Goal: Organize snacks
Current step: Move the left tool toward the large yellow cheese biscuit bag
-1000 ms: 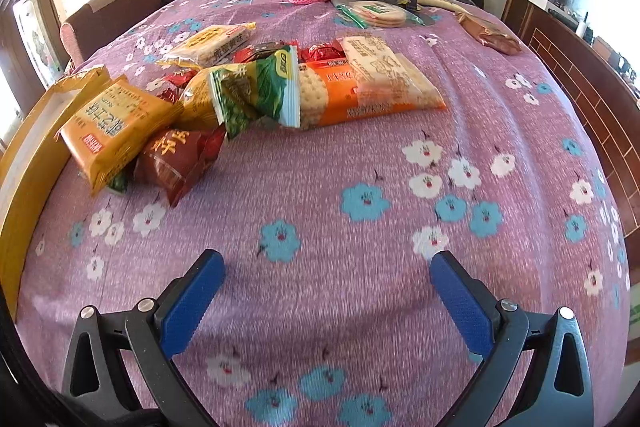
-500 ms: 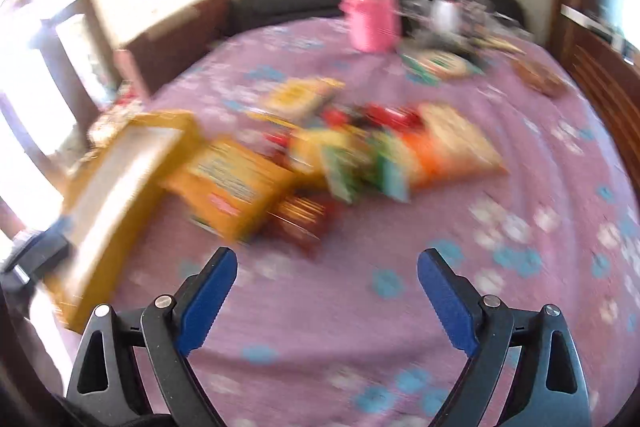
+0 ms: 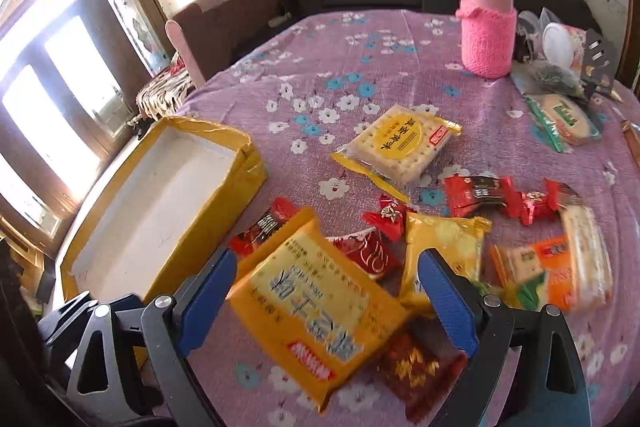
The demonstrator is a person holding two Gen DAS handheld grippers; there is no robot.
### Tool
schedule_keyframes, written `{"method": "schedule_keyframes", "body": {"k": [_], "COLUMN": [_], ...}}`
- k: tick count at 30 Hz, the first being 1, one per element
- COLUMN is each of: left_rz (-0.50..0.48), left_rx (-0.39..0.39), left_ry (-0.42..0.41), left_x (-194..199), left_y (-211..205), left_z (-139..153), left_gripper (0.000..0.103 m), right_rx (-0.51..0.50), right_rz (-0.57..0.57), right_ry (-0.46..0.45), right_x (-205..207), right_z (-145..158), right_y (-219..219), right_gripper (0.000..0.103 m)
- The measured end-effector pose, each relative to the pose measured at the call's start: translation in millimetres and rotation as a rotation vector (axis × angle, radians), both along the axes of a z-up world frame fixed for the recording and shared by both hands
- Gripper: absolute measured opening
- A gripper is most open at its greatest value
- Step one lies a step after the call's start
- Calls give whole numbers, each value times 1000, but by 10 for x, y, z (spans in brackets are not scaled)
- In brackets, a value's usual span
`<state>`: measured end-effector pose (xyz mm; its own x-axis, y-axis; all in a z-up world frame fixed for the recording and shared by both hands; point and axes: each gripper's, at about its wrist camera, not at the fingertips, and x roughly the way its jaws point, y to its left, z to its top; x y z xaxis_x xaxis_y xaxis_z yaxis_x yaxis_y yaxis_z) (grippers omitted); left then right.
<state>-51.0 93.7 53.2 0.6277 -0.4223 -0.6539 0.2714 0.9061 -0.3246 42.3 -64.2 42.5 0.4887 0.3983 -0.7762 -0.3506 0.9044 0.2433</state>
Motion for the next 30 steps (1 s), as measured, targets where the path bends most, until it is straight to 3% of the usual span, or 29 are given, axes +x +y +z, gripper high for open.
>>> {"method": "schedule_keyframes", "body": {"k": [3,7,12,14,20,27,30], "left_rz": [9,32,26,14,-41,9,16], "left_rx": [8,35,74,85,131,199,261], "left_ry": [-23,-71,-79,-68,-23,83,82], "left_x": [-65,-171,-279,-293,-238,-98,-50], "left_y": [66,151,133,90,-183,-358,-422], "left_z": [90,197,218,186,55,-122,-191], "left_gripper": [84,85,85,85,85,85,85], "right_rx": [49,141,282,277,294,309,335], "right_rz": [57,165,341,323,117,-22,-46], "right_ry": [68,126,221,196,106,-11,-19], "right_x": [42,-152,-600,-751,-970,-950,-936], "right_z": [-124,-165,-218,-213,-208,-171,-245], "right_y": [31,75,89,-20,-563,-932,-976], "right_gripper": [79,71,71,72,73,74,74]}}
